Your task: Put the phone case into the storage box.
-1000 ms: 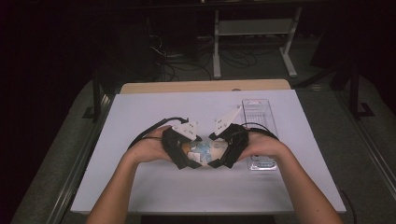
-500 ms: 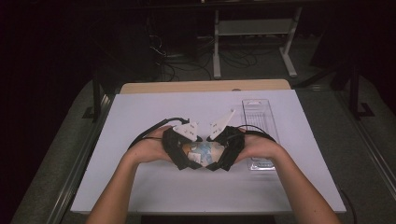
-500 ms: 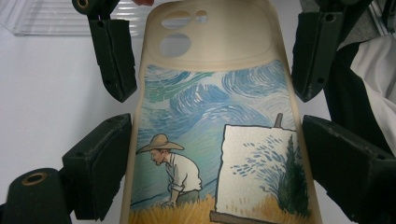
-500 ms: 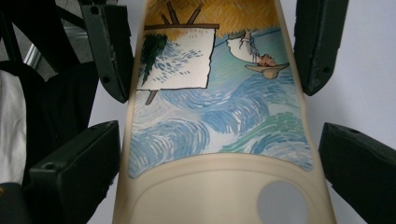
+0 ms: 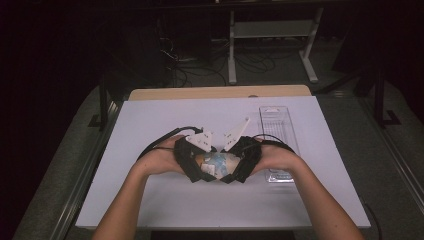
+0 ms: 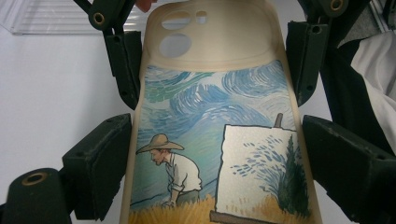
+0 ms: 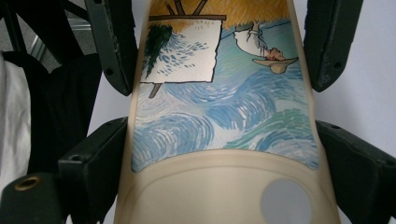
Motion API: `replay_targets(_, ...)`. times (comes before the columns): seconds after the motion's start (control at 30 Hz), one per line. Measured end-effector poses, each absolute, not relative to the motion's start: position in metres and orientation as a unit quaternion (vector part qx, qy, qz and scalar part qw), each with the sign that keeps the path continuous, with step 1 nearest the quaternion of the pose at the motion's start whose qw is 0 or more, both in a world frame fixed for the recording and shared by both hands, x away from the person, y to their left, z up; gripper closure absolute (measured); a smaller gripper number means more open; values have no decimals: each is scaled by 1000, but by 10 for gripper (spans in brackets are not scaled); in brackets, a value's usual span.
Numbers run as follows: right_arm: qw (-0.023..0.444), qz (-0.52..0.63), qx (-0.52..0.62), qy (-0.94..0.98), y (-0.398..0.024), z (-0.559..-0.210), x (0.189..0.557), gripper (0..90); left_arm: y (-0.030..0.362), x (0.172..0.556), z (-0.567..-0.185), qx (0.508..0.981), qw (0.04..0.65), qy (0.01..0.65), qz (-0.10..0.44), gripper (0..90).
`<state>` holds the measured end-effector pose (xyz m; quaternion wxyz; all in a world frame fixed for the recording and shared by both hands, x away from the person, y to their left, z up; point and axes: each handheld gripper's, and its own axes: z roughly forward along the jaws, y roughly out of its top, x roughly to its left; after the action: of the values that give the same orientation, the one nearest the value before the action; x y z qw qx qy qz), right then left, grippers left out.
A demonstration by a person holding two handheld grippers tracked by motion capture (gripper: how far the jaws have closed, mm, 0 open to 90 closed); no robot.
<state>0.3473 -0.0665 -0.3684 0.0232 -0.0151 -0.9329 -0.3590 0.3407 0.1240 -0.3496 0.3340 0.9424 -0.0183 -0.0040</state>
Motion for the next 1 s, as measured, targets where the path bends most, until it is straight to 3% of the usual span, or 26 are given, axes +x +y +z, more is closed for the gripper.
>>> replay_targets(0.43, 18, -351, -17, -936, -63, -371, 344, 103, 124, 340, -355, 947, 321, -15, -5, 108)
replay_targets(0.63, 14, -349, -28, -937, -62, -374, 345, 105, 127, 340, -355, 942, 335, 13, 5, 3)
replay_targets(1.0, 18, -345, -61, -936, -66, -377, 351, 104, 148, 346, -346, 937, 346, 44, 26, 0)
